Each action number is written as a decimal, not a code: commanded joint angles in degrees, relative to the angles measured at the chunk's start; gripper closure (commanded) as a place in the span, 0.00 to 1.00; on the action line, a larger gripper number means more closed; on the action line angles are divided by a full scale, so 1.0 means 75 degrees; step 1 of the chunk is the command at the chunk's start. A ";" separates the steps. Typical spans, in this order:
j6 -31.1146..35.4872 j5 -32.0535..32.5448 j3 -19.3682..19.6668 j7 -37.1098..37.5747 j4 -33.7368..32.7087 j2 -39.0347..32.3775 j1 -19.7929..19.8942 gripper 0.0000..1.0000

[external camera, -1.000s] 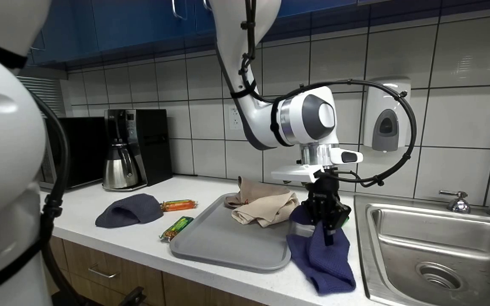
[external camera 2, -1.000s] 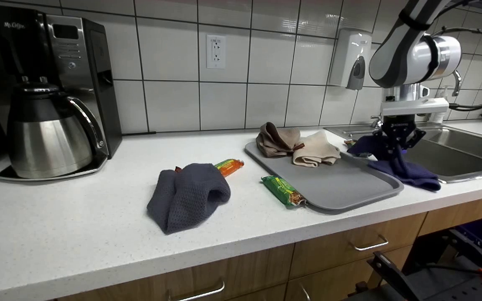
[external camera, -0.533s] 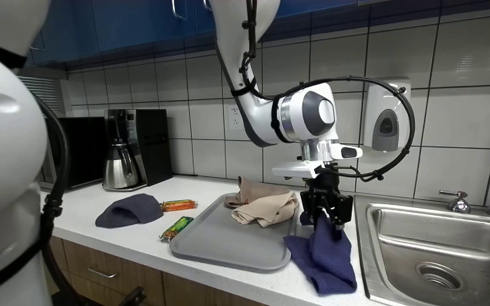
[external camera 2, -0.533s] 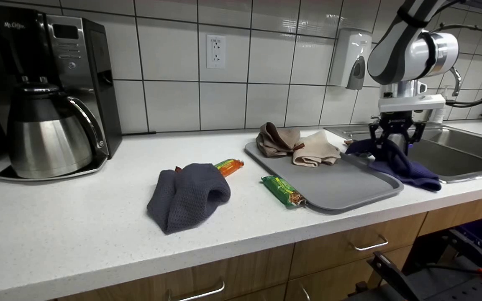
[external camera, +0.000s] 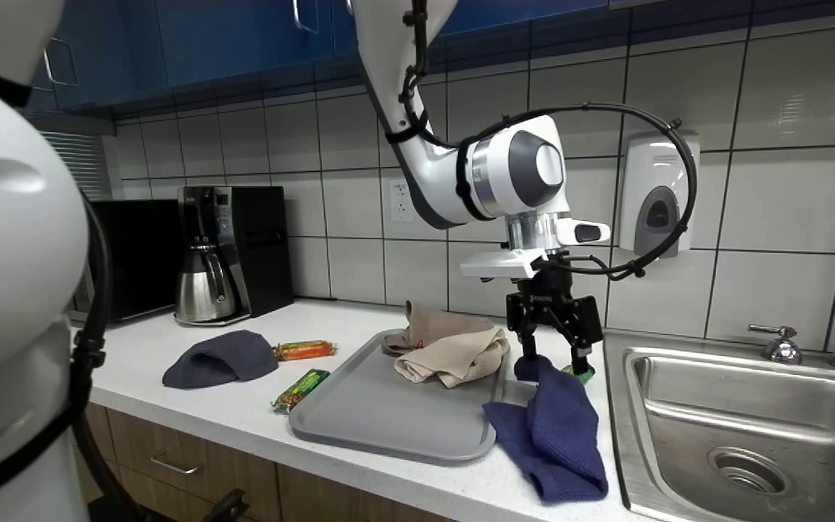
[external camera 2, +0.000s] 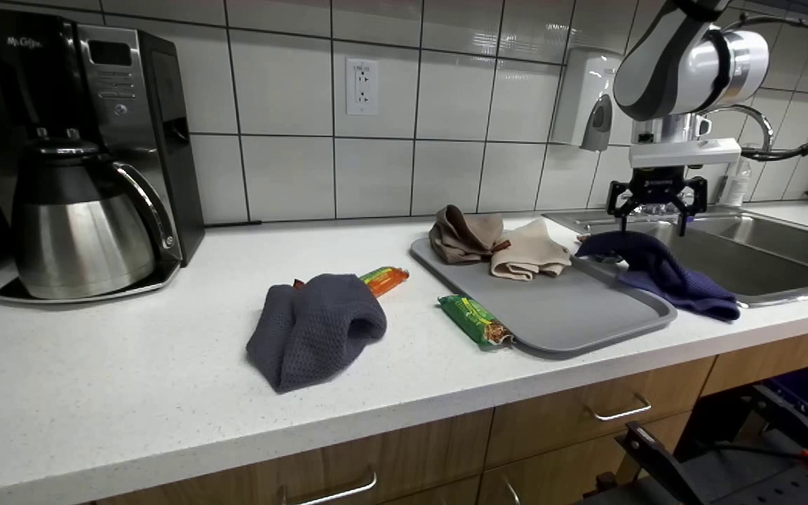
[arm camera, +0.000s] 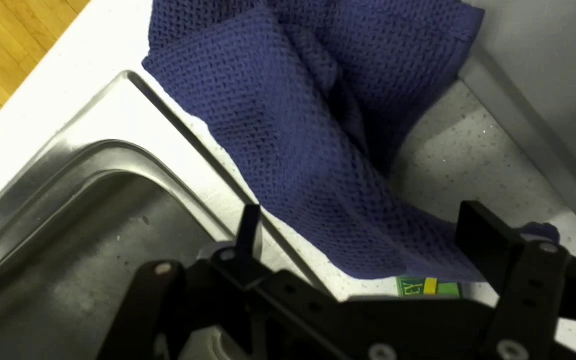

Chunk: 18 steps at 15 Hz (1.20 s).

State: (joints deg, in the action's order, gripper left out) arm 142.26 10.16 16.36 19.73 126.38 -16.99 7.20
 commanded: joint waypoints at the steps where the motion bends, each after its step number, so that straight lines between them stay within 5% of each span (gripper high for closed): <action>1: -0.0145 0.0148 -0.0030 0.0220 0.0143 0.0489 -0.0182 0.00; 18: 0.0031 -0.0093 -0.0718 0.1541 -0.0066 0.0321 -0.0986 0.00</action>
State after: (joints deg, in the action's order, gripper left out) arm 142.00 10.12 11.77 28.73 126.37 -13.94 0.22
